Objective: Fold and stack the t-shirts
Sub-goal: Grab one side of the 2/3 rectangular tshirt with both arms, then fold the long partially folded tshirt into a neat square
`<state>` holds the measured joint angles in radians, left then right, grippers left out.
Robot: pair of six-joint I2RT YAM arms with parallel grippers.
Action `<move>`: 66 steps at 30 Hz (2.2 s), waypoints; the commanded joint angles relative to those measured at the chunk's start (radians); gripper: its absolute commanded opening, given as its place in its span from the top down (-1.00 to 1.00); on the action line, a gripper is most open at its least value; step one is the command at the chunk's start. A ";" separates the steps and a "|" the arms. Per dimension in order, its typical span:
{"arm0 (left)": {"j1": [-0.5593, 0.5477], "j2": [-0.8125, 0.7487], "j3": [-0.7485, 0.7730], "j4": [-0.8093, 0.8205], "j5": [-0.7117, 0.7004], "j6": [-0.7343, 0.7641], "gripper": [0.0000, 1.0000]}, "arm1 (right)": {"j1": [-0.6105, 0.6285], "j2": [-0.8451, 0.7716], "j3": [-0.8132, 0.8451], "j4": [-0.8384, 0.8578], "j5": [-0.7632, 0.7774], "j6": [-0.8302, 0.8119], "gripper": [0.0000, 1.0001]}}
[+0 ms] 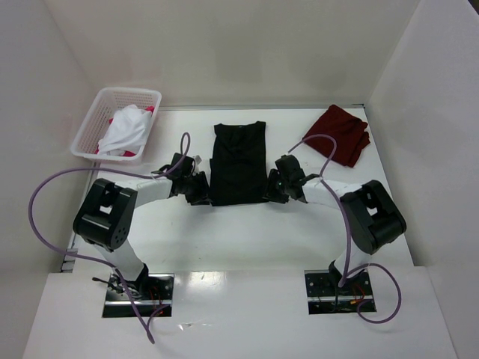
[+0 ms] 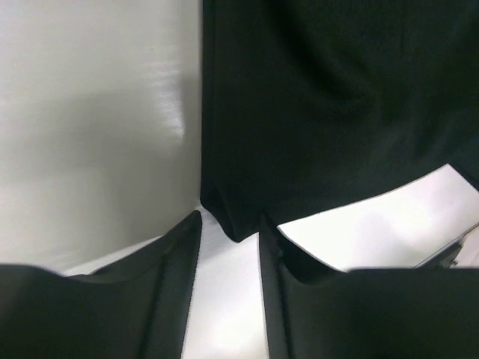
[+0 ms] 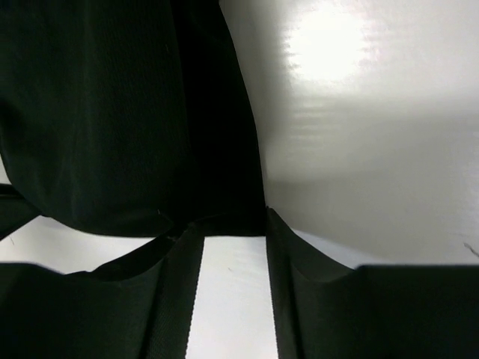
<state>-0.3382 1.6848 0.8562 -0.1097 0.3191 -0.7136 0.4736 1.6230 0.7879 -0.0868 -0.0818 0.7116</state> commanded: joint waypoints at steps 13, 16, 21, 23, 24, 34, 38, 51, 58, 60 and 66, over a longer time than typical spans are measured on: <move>0.002 0.019 0.067 -0.021 -0.051 -0.012 1.00 | 0.005 -0.014 0.005 -0.014 0.047 0.003 1.00; 0.002 -0.010 0.035 -0.021 -0.041 -0.023 1.00 | 0.005 -0.064 -0.032 -0.014 0.047 0.012 1.00; 0.002 -0.121 -0.026 -0.064 -0.051 -0.032 1.00 | 0.014 -0.166 -0.096 -0.014 0.020 0.058 1.00; 0.002 -0.189 -0.060 -0.087 -0.051 -0.032 1.00 | 0.026 -0.225 -0.108 -0.031 0.020 0.069 1.00; -0.010 -0.215 -0.069 -0.097 -0.060 -0.041 1.00 | 0.040 -0.247 -0.117 -0.043 0.031 0.080 1.00; -0.151 -0.588 -0.115 -0.294 -0.117 -0.116 1.00 | 0.204 -0.563 -0.174 -0.166 0.094 0.222 1.00; -0.151 -0.753 -0.097 -0.358 -0.155 -0.129 1.00 | 0.269 -0.666 -0.148 -0.232 0.120 0.261 1.00; -0.066 -0.484 0.093 -0.320 -0.169 -0.018 1.00 | 0.189 -0.551 0.010 -0.213 0.202 0.180 1.00; 0.037 -0.141 0.325 -0.280 -0.074 0.049 1.00 | 0.057 -0.307 0.155 -0.100 0.155 0.117 1.00; 0.047 -0.085 0.395 -0.280 -0.051 0.059 1.00 | 0.014 -0.244 0.203 -0.079 0.125 0.097 1.00; 0.131 0.093 0.492 -0.248 -0.008 0.068 1.00 | -0.035 0.015 0.396 -0.028 0.079 0.049 1.00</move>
<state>-0.2409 1.7287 1.2987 -0.3882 0.2661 -0.6781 0.4541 1.5639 1.1019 -0.1989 0.0177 0.8066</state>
